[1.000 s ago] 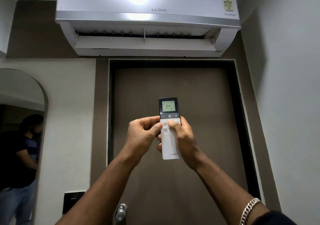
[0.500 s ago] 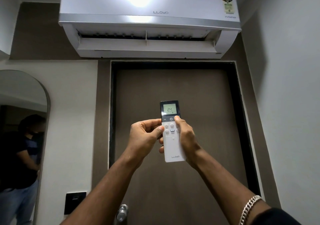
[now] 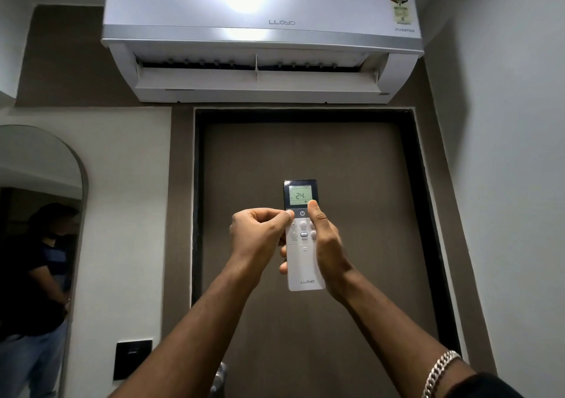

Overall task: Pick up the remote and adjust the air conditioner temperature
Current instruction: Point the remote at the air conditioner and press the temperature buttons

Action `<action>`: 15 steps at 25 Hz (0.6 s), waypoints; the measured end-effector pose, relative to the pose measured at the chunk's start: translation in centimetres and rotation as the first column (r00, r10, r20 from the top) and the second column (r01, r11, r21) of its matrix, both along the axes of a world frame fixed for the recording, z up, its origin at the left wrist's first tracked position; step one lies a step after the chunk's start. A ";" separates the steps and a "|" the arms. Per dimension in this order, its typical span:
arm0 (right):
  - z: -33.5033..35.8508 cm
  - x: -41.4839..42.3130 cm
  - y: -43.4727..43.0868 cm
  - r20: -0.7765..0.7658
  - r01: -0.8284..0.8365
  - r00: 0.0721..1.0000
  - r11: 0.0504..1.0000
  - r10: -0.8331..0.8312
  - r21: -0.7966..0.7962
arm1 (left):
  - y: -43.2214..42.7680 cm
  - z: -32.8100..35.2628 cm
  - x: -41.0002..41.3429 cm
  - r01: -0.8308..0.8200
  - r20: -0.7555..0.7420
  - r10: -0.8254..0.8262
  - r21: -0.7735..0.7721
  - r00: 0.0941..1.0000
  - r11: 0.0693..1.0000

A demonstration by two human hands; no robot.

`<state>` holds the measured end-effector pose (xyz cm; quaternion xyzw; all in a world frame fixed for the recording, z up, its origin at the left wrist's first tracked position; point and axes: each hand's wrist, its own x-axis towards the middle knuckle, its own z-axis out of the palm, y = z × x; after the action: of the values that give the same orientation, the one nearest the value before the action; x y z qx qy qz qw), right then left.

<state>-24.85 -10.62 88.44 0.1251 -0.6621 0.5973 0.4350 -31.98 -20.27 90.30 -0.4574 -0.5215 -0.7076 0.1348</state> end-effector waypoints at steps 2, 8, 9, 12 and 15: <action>-0.1 0.2 -0.2 0.007 -0.018 1.000 1.000 0.017 0.007 | 0.0 0.0 -0.1 -0.028 -0.019 0.028 -0.006 0.999 1.000; -0.2 0.4 0.0 0.017 -0.038 0.999 0.999 0.038 -0.006 | 0.1 -0.2 -0.1 0.038 0.010 -0.038 -0.005 0.999 0.999; -0.3 0.5 0.2 0.016 -0.033 0.999 0.999 0.033 0.001 | 0.1 -0.3 -0.1 0.053 0.018 -0.053 -0.008 0.998 0.999; -0.5 0.4 0.3 0.012 -0.031 0.999 0.999 0.031 0.014 | 0.2 -0.3 0.0 0.052 0.018 -0.052 -0.007 0.998 0.999; -0.6 0.3 0.4 0.022 -0.029 0.999 1.000 0.028 0.004 | 0.2 -0.4 0.0 0.052 0.017 -0.052 0.003 0.999 0.999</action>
<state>-24.55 -10.19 87.85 0.1290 -0.6662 0.6033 0.4189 -31.93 -20.03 89.87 -0.4645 -0.5098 -0.7153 0.1124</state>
